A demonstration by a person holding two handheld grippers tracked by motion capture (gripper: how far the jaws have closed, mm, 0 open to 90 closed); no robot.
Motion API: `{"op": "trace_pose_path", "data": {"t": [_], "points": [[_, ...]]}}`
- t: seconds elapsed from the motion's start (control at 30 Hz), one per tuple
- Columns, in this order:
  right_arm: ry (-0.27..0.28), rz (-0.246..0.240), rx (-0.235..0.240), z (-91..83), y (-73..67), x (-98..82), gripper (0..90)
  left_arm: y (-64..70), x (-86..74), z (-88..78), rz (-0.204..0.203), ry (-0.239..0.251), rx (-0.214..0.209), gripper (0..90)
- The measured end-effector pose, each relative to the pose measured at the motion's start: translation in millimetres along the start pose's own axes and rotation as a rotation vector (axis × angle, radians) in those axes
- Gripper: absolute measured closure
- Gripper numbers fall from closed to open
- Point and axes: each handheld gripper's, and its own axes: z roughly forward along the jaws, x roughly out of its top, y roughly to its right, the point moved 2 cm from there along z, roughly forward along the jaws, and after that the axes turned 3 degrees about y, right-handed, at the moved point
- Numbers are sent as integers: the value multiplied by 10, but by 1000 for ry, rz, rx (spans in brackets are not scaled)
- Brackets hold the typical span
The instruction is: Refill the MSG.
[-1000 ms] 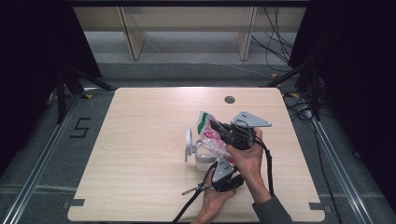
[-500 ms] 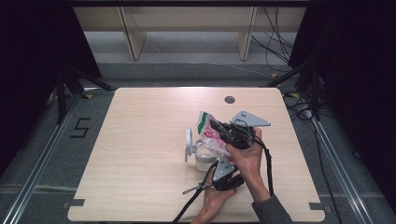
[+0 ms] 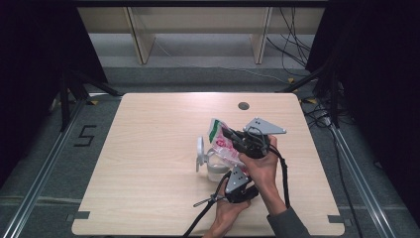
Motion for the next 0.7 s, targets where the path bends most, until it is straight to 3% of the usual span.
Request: {"op": "trace_pose_path", "data": {"t": [0.17, 0.33, 0.4, 0.57, 0.6, 0.7], "points": [[-13, 49, 8, -12, -32, 2, 900, -2, 1, 9, -4, 17, -17, 776], [-3, 13, 0, -3, -9, 3, 900, 3, 5, -1, -7, 11, -9, 775], [-15, 25, 16, -6, -21, 6, 900, 3, 5, -3, -6, 10, -8, 775], [0, -5, -14, -2, -7, 6, 900, 8, 5, -6, -8, 10, -5, 775], [-21, 30, 13, -4, -26, 3, 900, 7, 4, -3, -7, 12, -6, 775], [-11, 18, 13, 1, -21, 2, 900, 7, 3, 9, -12, 26, -16, 775]]}}
